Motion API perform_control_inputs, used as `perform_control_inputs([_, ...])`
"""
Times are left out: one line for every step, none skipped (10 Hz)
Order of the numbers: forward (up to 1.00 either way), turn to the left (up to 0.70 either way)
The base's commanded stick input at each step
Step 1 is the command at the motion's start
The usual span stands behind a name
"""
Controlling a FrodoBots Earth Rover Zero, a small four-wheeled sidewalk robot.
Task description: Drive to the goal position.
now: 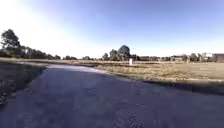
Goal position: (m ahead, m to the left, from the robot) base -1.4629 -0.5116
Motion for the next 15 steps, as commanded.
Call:
perform_control_inputs([0.00,-0.50])
perform_control_inputs([0.00,-0.50])
perform_control_inputs([0.00,-0.50])
perform_control_inputs([0.00,-0.50])
perform_control_inputs([0.00,-0.50])
perform_control_inputs([0.00,-0.50])
perform_control_inputs([0.00,-0.50])
perform_control_inputs([0.00,-0.50])
perform_control_inputs([0.00,-0.50])
perform_control_inputs([0.00,-0.50])
perform_control_inputs([0.00,-0.50])
perform_control_inputs([0.00,-0.50])
perform_control_inputs([0.00,-0.50])
perform_control_inputs([0.00,-0.50])
perform_control_inputs([0.00,-0.50])
